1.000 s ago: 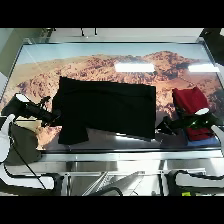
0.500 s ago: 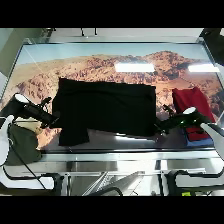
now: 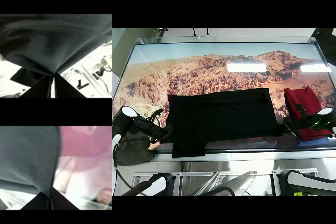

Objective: Fold the shirts.

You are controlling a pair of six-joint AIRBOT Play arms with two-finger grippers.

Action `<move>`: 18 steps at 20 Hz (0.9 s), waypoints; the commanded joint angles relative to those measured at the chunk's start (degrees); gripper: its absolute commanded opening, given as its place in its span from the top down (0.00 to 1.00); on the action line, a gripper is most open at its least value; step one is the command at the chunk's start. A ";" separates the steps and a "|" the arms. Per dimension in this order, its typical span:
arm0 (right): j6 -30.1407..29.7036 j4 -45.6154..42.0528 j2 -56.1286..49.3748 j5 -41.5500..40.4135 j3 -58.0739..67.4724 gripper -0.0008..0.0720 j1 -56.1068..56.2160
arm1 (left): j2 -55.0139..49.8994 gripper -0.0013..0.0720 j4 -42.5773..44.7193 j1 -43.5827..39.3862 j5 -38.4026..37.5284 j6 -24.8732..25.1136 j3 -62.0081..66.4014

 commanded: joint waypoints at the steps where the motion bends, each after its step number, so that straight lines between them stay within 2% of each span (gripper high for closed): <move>1: -4.87 9.49 0.70 1.03 0.96 0.97 -1.53 | 4.15 0.96 -0.09 0.04 0.59 -0.04 2.19; 6: -9.46 21.00 -3.10 -2.25 11.58 0.97 -0.79 | -4.07 0.96 -1.75 -0.26 -0.07 -1.86 23.85; 9: -10.29 22.12 -10.34 -6.97 19.54 0.97 3.87 | -13.00 0.96 -4.37 -1.29 0.94 -1.86 34.34; 12: -13.07 22.51 -19.58 -13.31 26.73 0.97 9.86 | -22.49 0.96 -4.07 -3.48 5.70 -1.73 42.03; 15: -13.05 22.53 -28.37 -15.10 32.04 0.96 12.59 | -31.69 0.96 -3.98 -5.03 6.69 -1.73 48.09; 16: -13.05 22.53 -30.14 -15.04 33.11 0.95 12.70 | -34.14 0.96 -4.00 -5.07 6.49 -1.73 49.79; 17: -13.09 22.51 -31.04 -14.53 34.16 0.85 12.57 | -36.68 0.95 -4.00 -5.07 5.64 -1.77 52.09; 18: -14.36 22.05 -31.10 -13.40 35.21 0.75 11.96 | -38.34 0.68 -4.00 -5.01 4.81 -1.77 54.01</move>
